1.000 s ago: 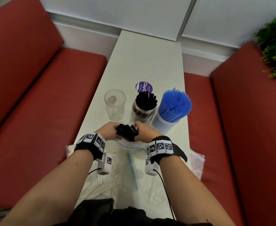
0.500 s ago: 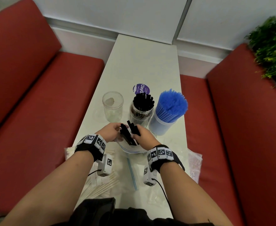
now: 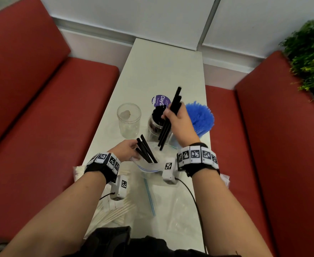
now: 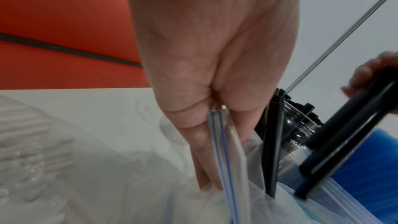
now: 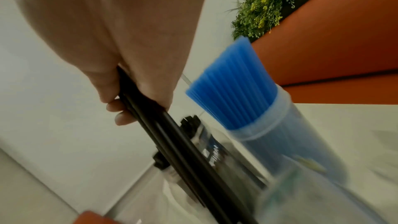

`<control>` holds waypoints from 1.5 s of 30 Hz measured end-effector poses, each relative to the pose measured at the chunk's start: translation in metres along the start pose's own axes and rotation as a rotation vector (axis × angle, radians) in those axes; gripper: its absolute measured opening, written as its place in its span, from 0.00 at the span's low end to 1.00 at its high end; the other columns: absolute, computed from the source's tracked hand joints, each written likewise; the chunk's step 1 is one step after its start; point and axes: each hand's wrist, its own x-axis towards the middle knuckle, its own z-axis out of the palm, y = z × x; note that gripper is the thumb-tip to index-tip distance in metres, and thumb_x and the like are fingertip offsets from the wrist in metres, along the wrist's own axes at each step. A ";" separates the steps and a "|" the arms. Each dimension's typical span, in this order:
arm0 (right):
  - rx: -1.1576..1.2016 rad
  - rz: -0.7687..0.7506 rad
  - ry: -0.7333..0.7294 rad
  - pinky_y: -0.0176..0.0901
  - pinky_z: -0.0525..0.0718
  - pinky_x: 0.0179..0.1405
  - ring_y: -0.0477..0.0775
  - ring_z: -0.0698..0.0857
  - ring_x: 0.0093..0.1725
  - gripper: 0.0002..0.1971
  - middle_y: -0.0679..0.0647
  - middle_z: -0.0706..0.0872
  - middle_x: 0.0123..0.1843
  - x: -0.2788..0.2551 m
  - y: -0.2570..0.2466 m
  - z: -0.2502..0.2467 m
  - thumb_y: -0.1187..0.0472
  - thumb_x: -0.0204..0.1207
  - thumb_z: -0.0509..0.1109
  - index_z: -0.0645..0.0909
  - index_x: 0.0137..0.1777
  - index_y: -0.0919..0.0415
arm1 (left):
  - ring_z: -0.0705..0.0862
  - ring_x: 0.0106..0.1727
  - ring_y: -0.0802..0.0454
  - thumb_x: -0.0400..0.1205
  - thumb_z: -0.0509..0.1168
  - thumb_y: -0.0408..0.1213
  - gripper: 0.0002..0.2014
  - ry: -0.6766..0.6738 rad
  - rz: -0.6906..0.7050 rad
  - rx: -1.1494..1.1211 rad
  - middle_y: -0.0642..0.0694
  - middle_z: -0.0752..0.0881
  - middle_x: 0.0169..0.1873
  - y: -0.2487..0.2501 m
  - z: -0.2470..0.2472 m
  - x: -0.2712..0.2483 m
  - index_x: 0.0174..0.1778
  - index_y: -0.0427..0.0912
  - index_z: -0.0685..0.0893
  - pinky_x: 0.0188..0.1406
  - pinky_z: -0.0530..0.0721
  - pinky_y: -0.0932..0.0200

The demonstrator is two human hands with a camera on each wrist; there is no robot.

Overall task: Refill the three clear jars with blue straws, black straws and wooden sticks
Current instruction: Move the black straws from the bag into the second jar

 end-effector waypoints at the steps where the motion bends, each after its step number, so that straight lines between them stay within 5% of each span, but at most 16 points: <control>1: 0.057 -0.038 0.019 0.52 0.83 0.61 0.49 0.84 0.46 0.05 0.47 0.84 0.42 0.006 -0.010 -0.003 0.63 0.83 0.66 0.74 0.54 0.53 | 0.84 0.57 0.49 0.76 0.65 0.12 0.23 -0.002 0.003 0.001 0.41 0.87 0.57 -0.001 0.000 0.001 0.60 0.41 0.86 0.63 0.85 0.45; 6: 0.194 -0.117 0.082 0.42 0.85 0.51 0.48 0.85 0.42 0.06 0.44 0.83 0.39 0.023 -0.039 -0.010 0.66 0.83 0.64 0.72 0.54 0.56 | 0.85 0.56 0.51 0.75 0.67 0.14 0.22 0.000 0.009 0.021 0.42 0.88 0.57 -0.003 -0.003 0.003 0.56 0.45 0.88 0.55 0.86 0.51; 9: 0.234 -0.112 0.098 0.48 0.86 0.56 0.51 0.85 0.44 0.06 0.50 0.80 0.44 0.027 -0.044 -0.012 0.66 0.83 0.64 0.73 0.55 0.55 | 0.85 0.54 0.51 0.75 0.68 0.14 0.23 0.000 0.008 0.007 0.45 0.88 0.55 -0.002 -0.004 0.004 0.52 0.48 0.88 0.51 0.86 0.54; 12: 0.234 -0.107 0.105 0.49 0.87 0.58 0.49 0.86 0.44 0.06 0.46 0.83 0.41 0.031 -0.047 -0.013 0.64 0.81 0.66 0.74 0.55 0.54 | 0.85 0.54 0.53 0.75 0.68 0.14 0.24 0.006 0.001 0.001 0.45 0.88 0.57 -0.001 -0.006 0.005 0.53 0.50 0.88 0.42 0.87 0.61; 17: 0.207 -0.129 0.140 0.45 0.85 0.56 0.48 0.87 0.44 0.06 0.45 0.82 0.42 0.036 -0.050 -0.016 0.62 0.79 0.66 0.74 0.54 0.54 | 0.86 0.57 0.49 0.76 0.68 0.14 0.23 0.013 -0.009 -0.015 0.40 0.88 0.60 -0.003 -0.007 0.007 0.54 0.48 0.88 0.64 0.85 0.43; 29: 0.173 -0.179 0.205 0.53 0.84 0.63 0.50 0.87 0.48 0.05 0.54 0.80 0.47 0.046 -0.061 -0.020 0.69 0.86 0.63 0.72 0.57 0.60 | 0.87 0.55 0.49 0.76 0.67 0.14 0.24 0.015 -0.014 -0.025 0.45 0.90 0.57 0.001 -0.006 0.008 0.53 0.51 0.88 0.62 0.87 0.46; 33: 0.122 -0.218 0.225 0.45 0.85 0.59 0.47 0.88 0.47 0.06 0.52 0.81 0.48 0.047 -0.060 -0.020 0.68 0.85 0.63 0.72 0.57 0.59 | 0.87 0.55 0.53 0.76 0.67 0.14 0.25 0.002 -0.024 -0.008 0.44 0.88 0.64 0.004 -0.006 0.006 0.60 0.48 0.87 0.47 0.88 0.60; 36: 0.097 -0.226 0.219 0.37 0.84 0.56 0.48 0.90 0.50 0.06 0.46 0.81 0.48 0.047 -0.052 -0.016 0.67 0.85 0.64 0.72 0.55 0.55 | 0.86 0.57 0.50 0.77 0.67 0.14 0.25 0.001 -0.031 -0.007 0.43 0.87 0.66 0.005 -0.006 0.005 0.64 0.44 0.85 0.54 0.88 0.54; 39: 0.046 -0.169 0.186 0.44 0.84 0.59 0.55 0.89 0.55 0.06 0.47 0.83 0.48 0.043 -0.035 -0.007 0.65 0.84 0.67 0.74 0.54 0.53 | 0.86 0.56 0.51 0.77 0.67 0.14 0.25 0.007 -0.043 -0.010 0.44 0.87 0.66 0.005 -0.005 0.004 0.65 0.43 0.85 0.57 0.89 0.51; 41: -0.004 -0.114 0.166 0.41 0.83 0.55 0.50 0.86 0.50 0.06 0.50 0.84 0.48 0.037 -0.019 -0.001 0.65 0.83 0.70 0.76 0.54 0.56 | 0.87 0.58 0.48 0.77 0.66 0.13 0.26 0.011 -0.057 -0.029 0.44 0.87 0.67 0.005 -0.004 0.003 0.66 0.42 0.86 0.67 0.85 0.42; 45: -0.028 0.000 0.120 0.38 0.82 0.55 0.45 0.86 0.49 0.07 0.53 0.87 0.49 0.028 0.002 0.005 0.70 0.80 0.72 0.81 0.55 0.62 | 0.86 0.60 0.46 0.77 0.66 0.12 0.26 0.012 -0.074 -0.018 0.43 0.87 0.67 0.004 -0.006 0.000 0.67 0.40 0.85 0.71 0.81 0.36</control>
